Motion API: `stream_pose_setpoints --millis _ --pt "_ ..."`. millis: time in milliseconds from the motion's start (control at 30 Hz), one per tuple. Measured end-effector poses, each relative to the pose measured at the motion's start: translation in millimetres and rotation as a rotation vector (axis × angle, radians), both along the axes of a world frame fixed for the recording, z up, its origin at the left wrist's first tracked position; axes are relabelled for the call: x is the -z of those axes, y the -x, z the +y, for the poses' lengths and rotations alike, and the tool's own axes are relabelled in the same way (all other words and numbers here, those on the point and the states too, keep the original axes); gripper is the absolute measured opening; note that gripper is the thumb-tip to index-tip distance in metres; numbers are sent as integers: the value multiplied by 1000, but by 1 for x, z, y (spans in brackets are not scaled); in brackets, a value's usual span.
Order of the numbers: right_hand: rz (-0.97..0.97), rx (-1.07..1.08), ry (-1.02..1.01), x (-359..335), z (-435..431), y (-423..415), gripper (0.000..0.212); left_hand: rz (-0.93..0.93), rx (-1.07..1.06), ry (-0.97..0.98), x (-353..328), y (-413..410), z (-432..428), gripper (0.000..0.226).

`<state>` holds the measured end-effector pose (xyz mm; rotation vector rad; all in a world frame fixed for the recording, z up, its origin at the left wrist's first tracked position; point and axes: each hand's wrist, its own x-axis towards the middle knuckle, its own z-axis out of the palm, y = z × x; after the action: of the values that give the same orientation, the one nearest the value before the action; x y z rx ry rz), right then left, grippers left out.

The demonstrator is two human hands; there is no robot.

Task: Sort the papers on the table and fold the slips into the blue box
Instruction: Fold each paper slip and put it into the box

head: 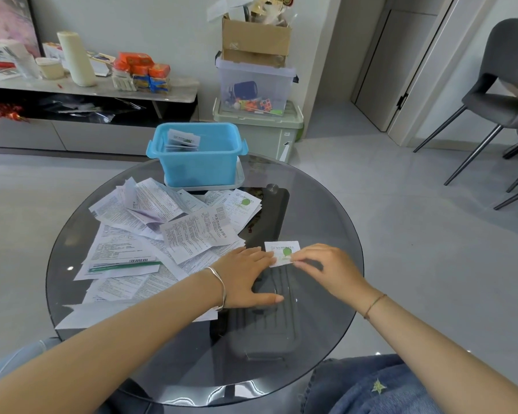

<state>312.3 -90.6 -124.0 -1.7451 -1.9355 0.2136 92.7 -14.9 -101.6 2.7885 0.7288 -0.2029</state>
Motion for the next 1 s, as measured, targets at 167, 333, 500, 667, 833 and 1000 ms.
stream_pose_setpoints --millis 167,333,500,667,833,1000 --pt "389 170 107 -5 10 5 6 -172 -61 19 -4 4 -3 104" --pt "482 225 122 -4 23 10 8 -244 -108 50 -5 4 -2 102" --pt "459 278 149 -3 33 11 12 -181 -27 -149 10 11 5 102" --pt "421 309 167 -6 36 15 9 -133 3 -239 12 9 3 101" --pt "392 334 165 -6 37 17 10 -40 -18 -193 8 7 -2 100" --pt "329 338 164 -7 38 19 11 -80 4 -222 11 4 -3 103"
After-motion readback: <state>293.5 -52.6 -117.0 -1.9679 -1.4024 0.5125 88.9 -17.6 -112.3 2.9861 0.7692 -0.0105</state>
